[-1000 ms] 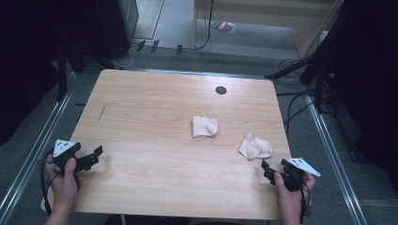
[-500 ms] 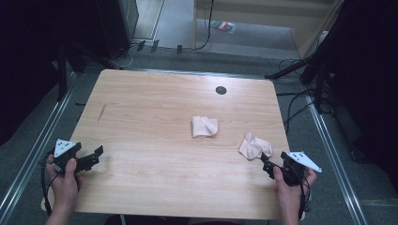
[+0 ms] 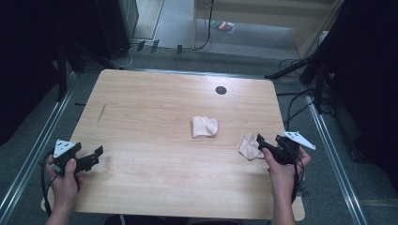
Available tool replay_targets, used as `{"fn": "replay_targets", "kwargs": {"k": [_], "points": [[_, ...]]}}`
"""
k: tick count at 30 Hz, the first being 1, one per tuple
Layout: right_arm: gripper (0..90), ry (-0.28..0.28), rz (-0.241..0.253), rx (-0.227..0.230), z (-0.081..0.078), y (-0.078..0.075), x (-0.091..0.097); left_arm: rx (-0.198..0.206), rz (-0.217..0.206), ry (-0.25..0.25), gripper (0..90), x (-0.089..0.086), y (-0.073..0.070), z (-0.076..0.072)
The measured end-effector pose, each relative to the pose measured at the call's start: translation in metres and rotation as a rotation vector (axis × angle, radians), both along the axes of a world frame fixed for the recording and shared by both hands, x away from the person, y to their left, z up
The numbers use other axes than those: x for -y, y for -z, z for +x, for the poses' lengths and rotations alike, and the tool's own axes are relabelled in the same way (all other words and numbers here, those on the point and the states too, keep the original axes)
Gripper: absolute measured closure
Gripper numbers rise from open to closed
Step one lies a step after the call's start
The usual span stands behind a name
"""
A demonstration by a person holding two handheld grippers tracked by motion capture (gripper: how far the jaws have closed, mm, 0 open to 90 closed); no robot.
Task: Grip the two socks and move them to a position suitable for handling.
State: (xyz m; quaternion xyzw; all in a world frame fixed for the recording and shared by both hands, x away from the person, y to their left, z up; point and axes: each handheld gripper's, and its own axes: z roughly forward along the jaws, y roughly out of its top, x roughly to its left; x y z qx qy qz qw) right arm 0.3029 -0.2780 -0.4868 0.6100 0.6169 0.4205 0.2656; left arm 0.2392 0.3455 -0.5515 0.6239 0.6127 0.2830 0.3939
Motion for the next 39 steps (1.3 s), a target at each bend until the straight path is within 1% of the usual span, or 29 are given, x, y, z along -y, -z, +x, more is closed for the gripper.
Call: {"fn": "replay_targets", "kwargs": {"k": [2, 4, 5, 7, 8, 9, 11, 12, 13, 15, 16, 17, 18, 19, 21, 22, 23, 24, 25, 26, 27, 28, 29, 35, 37, 39], "points": [[26.2, 0.003, -0.009, -0.038, 0.006, 0.008, -0.002, 0.0, -0.001, 0.0, 14.0, 0.0, 0.0, 0.0], [30.5, 0.006, -0.035, -0.062, 0.009, 0.019, -0.005, 0.0, 0.002, 0.001, 14.0, 0.0, 0.0, 0.0], [31.1, 0.003, -0.053, -0.078, 0.011, 0.025, -0.006, 0.001, 0.003, 0.003, 14.0, 0.0, 0.0, 0.0], [31.3, -0.018, -0.064, -0.125, 0.015, 0.034, -0.006, 0.0, 0.007, 0.006, 14.0, 0.001, 0.0, 0.0], [32.0, -0.017, -0.063, -0.137, 0.015, 0.038, -0.005, -0.002, 0.009, 0.005, 14.0, 0.001, 0.0, 0.0], [32.0, -0.002, -0.056, -0.151, 0.015, 0.041, -0.004, -0.005, 0.01, 0.007, 14.0, 0.001, 0.0, 0.0], [32.3, -0.003, -0.023, -0.163, 0.015, 0.046, -0.001, -0.005, 0.008, 0.008, 14.0, 0.001, 0.0, 0.001], [32.6, -0.004, -0.03, -0.168, 0.015, 0.048, 0.0, -0.002, 0.007, 0.006, 14.0, 0.001, 0.0, 0.001], [33.6, -0.005, -0.046, -0.166, 0.015, 0.051, 0.0, -0.002, 0.007, 0.006, 14.0, 0.001, 0.0, 0.001], [34.1, -0.004, -0.062, -0.164, 0.015, 0.054, -0.001, -0.003, 0.006, 0.006, 14.0, 0.001, 0.0, 0.001], [34.2, -0.003, -0.069, -0.174, 0.015, 0.056, -0.002, -0.002, 0.006, 0.007, 14.0, 0.001, 0.0, 0.001], [36.2, 0.0, -0.072, -0.169, 0.015, 0.057, -0.002, 0.0, 0.006, 0.007, 14.0, 0.001, 0.0, 0.001], [36.2, 0.0, -0.072, -0.169, 0.015, 0.057, -0.002, 0.0, 0.006, 0.007, 14.0, 0.001, 0.0, 0.001], [44.2, 0.024, -0.079, -0.164, 0.014, 0.057, -0.001, -0.002, 0.003, 0.008, 14.0, 0.0, 0.0, 0.001], [52.1, 0.045, -0.094, -0.149, 0.012, 0.059, -0.001, -0.002, 0.003, 0.007, 14.0, 0.0, 0.0, 0.0], [52.1, 0.045, -0.094, -0.149, 0.012, 0.059, -0.001, -0.002, 0.003, 0.007, 14.0, 0.0, 0.0, 0.0], [56.6, 0.057, -0.118, -0.126, 0.01, 0.061, -0.001, -0.001, 0.007, 0.006, 14.0, 0.001, 0.0, 0.0], [58.2, 0.061, -0.122, -0.126, 0.009, 0.061, -0.002, 0.0, 0.008, 0.005, 14.0, 0.001, 0.0, 0.0], [61.7, 0.061, -0.132, -0.125, 0.009, 0.061, -0.002, -0.002, 0.009, 0.005, 14.0, 0.001, 0.0, 0.0], [68.5, 0.064, -0.13, -0.126, 0.009, 0.061, -0.002, -0.002, 0.01, 0.004, 14.0, 0.001, 0.0, 0.0], [75.3, 0.061, -0.115, -0.128, 0.008, 0.061, -0.002, -0.002, 0.013, 0.005, 14.0, 0.001, 0.0, 0.0], [79.2, 0.052, -0.096, -0.122, 0.008, 0.061, -0.001, -0.002, 0.013, 0.003, 14.0, 0.001, 0.0, 0.0], [81.1, 0.046, -0.078, -0.124, 0.008, 0.062, 0.0, 0.001, 0.014, 0.002, 14.0, 0.002, 0.0, 0.0], [83.2, 0.047, -0.007, -0.133, 0.008, 0.06, 0.004, 0.002, 0.033, 0.003, 14.0, 0.003, 0.0, 0.0], [83.3, 0.054, 0.016, -0.12, 0.006, 0.057, 0.004, 0.003, 0.033, 0.003, 14.0, 0.003, 0.0, 0.0], [83.3, 0.056, 0.019, -0.099, 0.003, 0.051, 0.004, 0.004, 0.035, 0.003, 14.0, 0.003, 0.0, 0.0]]}}
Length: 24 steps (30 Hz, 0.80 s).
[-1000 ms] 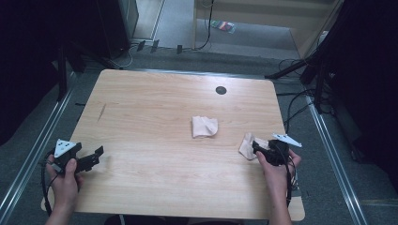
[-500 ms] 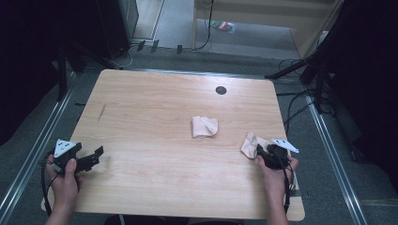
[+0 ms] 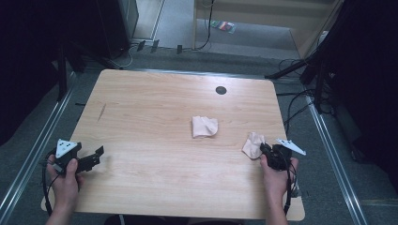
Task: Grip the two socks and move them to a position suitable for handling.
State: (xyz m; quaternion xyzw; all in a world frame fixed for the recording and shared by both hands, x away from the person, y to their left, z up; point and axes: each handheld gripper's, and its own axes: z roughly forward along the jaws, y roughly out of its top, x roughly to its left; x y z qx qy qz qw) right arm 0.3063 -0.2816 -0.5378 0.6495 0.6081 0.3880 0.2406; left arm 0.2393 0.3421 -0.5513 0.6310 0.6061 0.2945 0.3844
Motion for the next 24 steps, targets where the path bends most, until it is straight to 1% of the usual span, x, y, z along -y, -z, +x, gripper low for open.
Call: {"fn": "replay_targets", "kwargs": {"k": [3, 5, 10, 12, 13, 15, 17, 18, 19, 21, 23, 24], "points": [[83.3, -0.007, -0.002, 0.033, -0.005, -0.01, -0.003, 0.005, 0.003, -0.003, 14.0, 0.0, 0.0, 0.0], [83.3, -0.019, -0.013, 0.054, -0.008, -0.016, -0.006, 0.002, 0.005, 0.004, 14.0, 0.0, -0.001, -0.001], [83.3, -0.035, -0.013, 0.089, -0.017, -0.031, -0.014, 0.012, 0.01, 0.004, 14.0, 0.001, -0.003, -0.002], [83.3, -0.045, -0.01, 0.106, -0.02, -0.037, -0.017, 0.027, 0.046, -0.001, 14.0, 0.005, -0.006, -0.004], [83.3, -0.053, -0.007, 0.11, -0.021, -0.039, -0.019, 0.04, 0.053, 0.004, 14.0, 0.007, -0.009, -0.005], [83.3, -0.063, 0.003, 0.119, -0.024, -0.044, -0.023, 0.063, 0.047, 0.017, 14.0, 0.013, -0.013, -0.006], [83.2, -0.076, 0.013, 0.13, -0.026, -0.049, -0.028, 0.074, 0.04, 0.034, 14.0, 0.021, -0.016, -0.007], [83.3, -0.082, 0.013, 0.139, -0.028, -0.051, -0.031, 0.079, 0.042, 0.046, 14.0, 0.024, -0.017, -0.008], [83.3, -0.095, 0.011, 0.146, -0.029, -0.053, -0.034, 0.081, 0.044, 0.06, 14.0, 0.028, -0.018, -0.008], [83.3, -0.11, 0.02, 0.148, -0.031, -0.057, -0.04, 0.087, 0.031, 0.088, 14.0, 0.037, -0.021, -0.009], [83.3, -0.132, 0.029, 0.16, -0.033, -0.061, -0.047, 0.09, 0.025, 0.096, 14.0, 0.04, -0.022, -0.009], [83.2, -0.141, 0.032, 0.162, -0.034, -0.062, -0.05, 0.095, 0.022, 0.123, 14.0, 0.049, -0.025, -0.009]]}}
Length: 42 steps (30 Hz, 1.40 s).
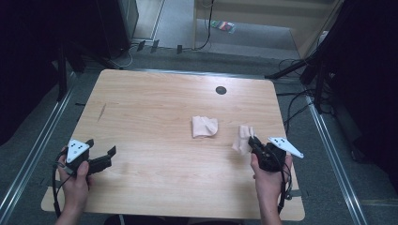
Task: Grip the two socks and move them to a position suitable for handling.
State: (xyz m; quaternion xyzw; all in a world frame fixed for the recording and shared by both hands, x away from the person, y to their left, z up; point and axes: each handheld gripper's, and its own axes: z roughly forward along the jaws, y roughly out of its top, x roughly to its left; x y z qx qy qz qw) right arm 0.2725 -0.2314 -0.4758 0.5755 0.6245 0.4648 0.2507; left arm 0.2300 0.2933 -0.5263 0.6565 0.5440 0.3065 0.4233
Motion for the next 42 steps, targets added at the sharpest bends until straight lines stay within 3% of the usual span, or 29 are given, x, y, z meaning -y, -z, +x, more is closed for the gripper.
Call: {"fn": "replay_targets", "kwargs": {"k": [12, 21, 28, 31, 33, 35, 36, 37, 38, 39, 42], "points": [[83.2, -0.161, 0.002, -0.003, -0.011, -0.001, -0.062, 0.018, -0.033, 0.129, 14.0, 0.045, -0.009, -0.003], [83.2, -0.303, -0.016, -0.052, -0.02, 0.018, -0.117, 0.014, -0.08, 0.238, 13.9, 0.087, -0.011, -0.007], [83.2, -0.377, 0.031, -0.087, -0.022, 0.033, -0.143, 0.006, -0.07, 0.32, 13.9, 0.115, -0.007, -0.011], [83.0, -0.393, 0.064, -0.086, -0.022, 0.037, -0.148, -0.002, -0.066, 0.331, 13.9, 0.119, -0.004, -0.011], [80.0, -0.412, 0.061, -0.09, -0.021, 0.042, -0.152, -0.008, -0.053, 0.337, 13.9, 0.121, -0.001, -0.01], [61.0, -0.403, 0.028, -0.103, -0.018, 0.046, -0.154, -0.021, -0.044, 0.337, 13.9, 0.121, 0.003, -0.009], [55.6, -0.37, 0.009, -0.096, -0.017, 0.047, -0.153, -0.027, -0.04, 0.337, 13.9, 0.12, 0.005, -0.008], [55.6, -0.37, 0.009, -0.096, -0.017, 0.047, -0.153, -0.027, -0.04, 0.337, 13.9, 0.12, 0.005, -0.008], [55.9, -0.305, 0.004, -0.085, -0.015, 0.045, -0.143, -0.036, -0.052, 0.334, 14.0, 0.119, 0.007, -0.007], [60.4, -0.295, 0.009, -0.077, -0.015, 0.043, -0.139, -0.039, -0.049, 0.335, 14.0, 0.119, 0.008, -0.007], [71.6, -0.323, 0.021, -0.048, -0.018, 0.034, -0.132, -0.041, -0.052, 0.34, 14.0, 0.12, 0.009, -0.006]]}}
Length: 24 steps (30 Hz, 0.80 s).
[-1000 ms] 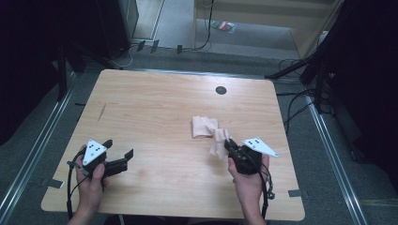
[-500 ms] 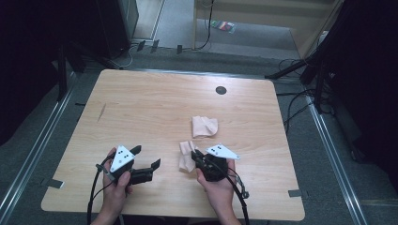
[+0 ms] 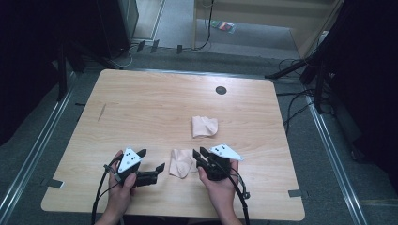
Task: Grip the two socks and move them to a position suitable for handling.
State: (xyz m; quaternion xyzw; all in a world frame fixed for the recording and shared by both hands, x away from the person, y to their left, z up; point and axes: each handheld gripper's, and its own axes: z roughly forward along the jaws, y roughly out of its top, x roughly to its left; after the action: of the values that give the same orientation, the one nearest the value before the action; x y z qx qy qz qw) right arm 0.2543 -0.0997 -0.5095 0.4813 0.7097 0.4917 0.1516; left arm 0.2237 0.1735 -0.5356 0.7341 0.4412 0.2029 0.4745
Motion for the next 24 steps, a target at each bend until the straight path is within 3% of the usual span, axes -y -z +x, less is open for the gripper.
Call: {"fn": "replay_targets", "kwargs": {"k": [2, 3, 5, 7, 9, 13, 17, 21, 22, 24], "points": [[73.6, -0.023, -0.004, -0.007, -0.002, -0.001, -0.001, 0.0, 0.01, 0.003, 14.0, 0.0, 0.001, 0.0], [74.7, -0.075, -0.028, -0.035, -0.002, 0.004, -0.008, -0.004, 0.009, 0.009, 14.0, 0.001, 0.001, 0.0], [74.7, -0.083, -0.039, -0.049, -0.002, 0.007, -0.011, -0.005, 0.012, 0.008, 14.0, 0.002, 0.002, 0.0], [71.3, -0.098, -0.081, -0.099, 0.001, 0.021, -0.019, -0.004, 0.021, 0.009, 14.0, 0.002, 0.002, 0.0], [68.5, -0.116, -0.099, -0.112, 0.002, 0.026, -0.022, -0.007, 0.021, 0.007, 14.0, 0.001, 0.003, 0.0], [61.8, -0.086, -0.163, -0.083, 0.001, 0.033, -0.026, -0.018, 0.02, 0.0, 14.0, -0.001, 0.004, 0.002], [63.7, -0.133, -0.194, -0.062, 0.001, 0.037, -0.031, -0.022, 0.016, -0.002, 14.0, -0.001, 0.005, 0.002], [65.2, -0.14, -0.223, -0.055, 0.001, 0.042, -0.033, -0.027, 0.019, -0.003, 14.0, -0.001, 0.006, 0.003], [73.4, -0.14, -0.252, -0.033, 0.0, 0.042, -0.033, -0.031, 0.021, -0.003, 14.0, -0.001, 0.007, 0.003], [79.9, -0.138, -0.259, -0.03, 0.0, 0.041, -0.032, -0.032, 0.022, -0.002, 14.0, 0.0, 0.008, 0.004]]}}
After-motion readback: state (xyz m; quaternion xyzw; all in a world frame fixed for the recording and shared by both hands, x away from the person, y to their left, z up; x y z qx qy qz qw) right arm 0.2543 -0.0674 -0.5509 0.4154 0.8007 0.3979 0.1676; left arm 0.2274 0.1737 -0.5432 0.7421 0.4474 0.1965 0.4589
